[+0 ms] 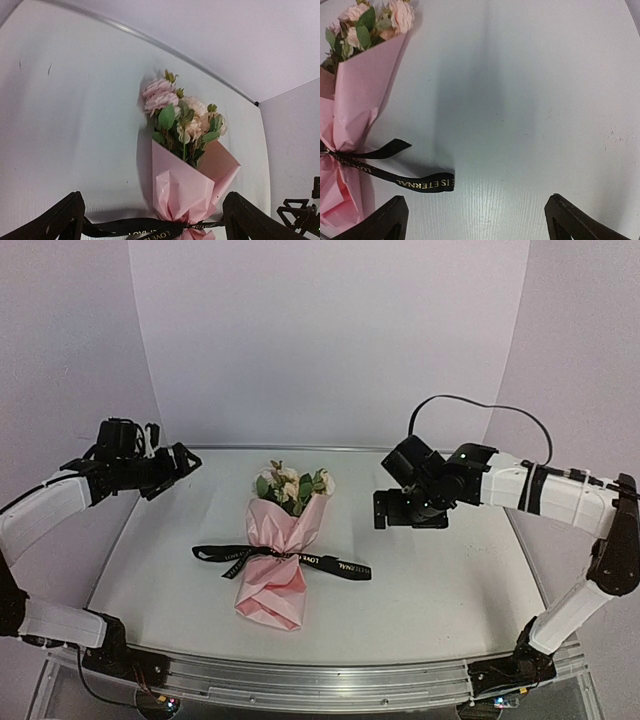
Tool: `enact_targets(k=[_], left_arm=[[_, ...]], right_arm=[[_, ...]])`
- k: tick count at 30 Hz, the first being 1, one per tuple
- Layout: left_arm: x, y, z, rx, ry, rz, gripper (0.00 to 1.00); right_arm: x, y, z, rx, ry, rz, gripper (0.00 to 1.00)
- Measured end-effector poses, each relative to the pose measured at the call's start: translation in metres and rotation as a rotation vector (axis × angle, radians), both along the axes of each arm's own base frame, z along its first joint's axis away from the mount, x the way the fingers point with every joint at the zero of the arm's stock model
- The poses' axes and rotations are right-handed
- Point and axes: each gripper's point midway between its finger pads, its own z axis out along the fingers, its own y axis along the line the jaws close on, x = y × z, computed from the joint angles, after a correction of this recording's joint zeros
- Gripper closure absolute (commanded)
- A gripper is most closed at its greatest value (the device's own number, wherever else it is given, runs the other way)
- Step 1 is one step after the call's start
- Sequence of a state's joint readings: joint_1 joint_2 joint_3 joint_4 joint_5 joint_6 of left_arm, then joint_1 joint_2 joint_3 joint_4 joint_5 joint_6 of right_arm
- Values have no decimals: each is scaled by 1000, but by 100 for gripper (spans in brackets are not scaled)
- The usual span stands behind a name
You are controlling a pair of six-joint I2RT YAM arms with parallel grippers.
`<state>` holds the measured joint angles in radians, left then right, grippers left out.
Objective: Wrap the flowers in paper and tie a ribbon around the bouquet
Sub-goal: Reset both arms
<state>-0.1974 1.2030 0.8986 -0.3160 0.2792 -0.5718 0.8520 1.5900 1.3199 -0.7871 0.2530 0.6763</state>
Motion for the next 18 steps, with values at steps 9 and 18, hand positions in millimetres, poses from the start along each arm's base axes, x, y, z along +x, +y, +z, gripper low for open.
enact_targets(k=[9, 18], left_arm=[[17, 8, 83, 87, -210, 6, 0], [18, 13, 87, 117, -225, 22, 0]], right_arm=[[13, -6, 71, 69, -182, -18, 2], [17, -11, 83, 54, -226, -26, 2]])
